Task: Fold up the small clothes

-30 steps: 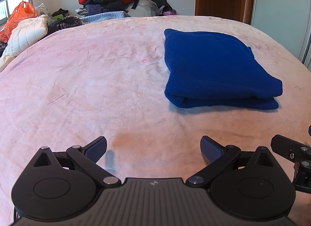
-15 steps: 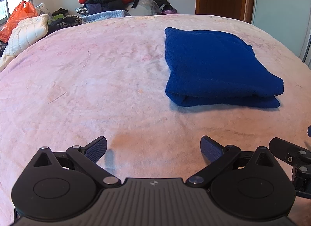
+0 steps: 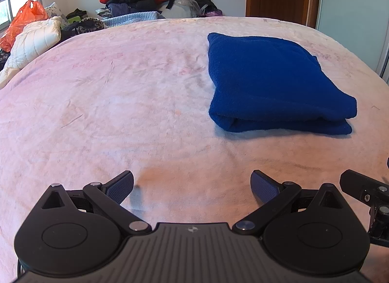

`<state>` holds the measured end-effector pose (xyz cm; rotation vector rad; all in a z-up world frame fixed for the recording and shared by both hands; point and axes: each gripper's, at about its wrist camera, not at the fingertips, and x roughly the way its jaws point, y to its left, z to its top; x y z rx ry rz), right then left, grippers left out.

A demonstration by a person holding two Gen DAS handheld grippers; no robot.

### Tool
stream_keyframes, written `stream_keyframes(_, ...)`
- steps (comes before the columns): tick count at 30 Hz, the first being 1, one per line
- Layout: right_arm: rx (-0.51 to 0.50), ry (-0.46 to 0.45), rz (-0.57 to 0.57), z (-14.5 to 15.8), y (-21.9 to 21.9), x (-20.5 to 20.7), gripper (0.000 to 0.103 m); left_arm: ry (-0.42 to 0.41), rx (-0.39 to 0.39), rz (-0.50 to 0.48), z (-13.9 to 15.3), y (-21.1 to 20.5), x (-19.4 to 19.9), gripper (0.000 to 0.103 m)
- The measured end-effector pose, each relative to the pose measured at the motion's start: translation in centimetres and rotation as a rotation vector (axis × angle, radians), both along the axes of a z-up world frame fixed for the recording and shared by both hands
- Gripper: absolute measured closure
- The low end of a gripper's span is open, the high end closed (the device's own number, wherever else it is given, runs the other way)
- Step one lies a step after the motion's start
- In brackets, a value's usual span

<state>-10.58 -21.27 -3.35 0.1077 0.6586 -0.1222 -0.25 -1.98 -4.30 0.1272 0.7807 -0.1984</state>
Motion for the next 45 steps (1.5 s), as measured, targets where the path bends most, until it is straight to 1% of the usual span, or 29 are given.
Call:
stream_keyframes(26,0.004,0.004,0.001,-0.04,-0.08,0.0,0.0,0.001,0.007,-0.007,-0.2,0.01,0.03,0.0)
stream_keyframes(34,0.006,0.005,0.002,-0.05,-0.1,0.01,0.0,-0.012,0.024,-0.023,-0.12,-0.17,-0.1,0.0)
stream_keyframes(41,0.008,0.007,0.003,-0.16,-0.03,0.03,0.0,-0.042,0.033,-0.021,0.02,-0.21,-0.34,0.0)
stream_keyframes(45,0.009,0.008,0.004,-0.31,0.05,-0.02,0.0,-0.03,0.026,-0.019,0.04,-0.16,-0.16,0.0)
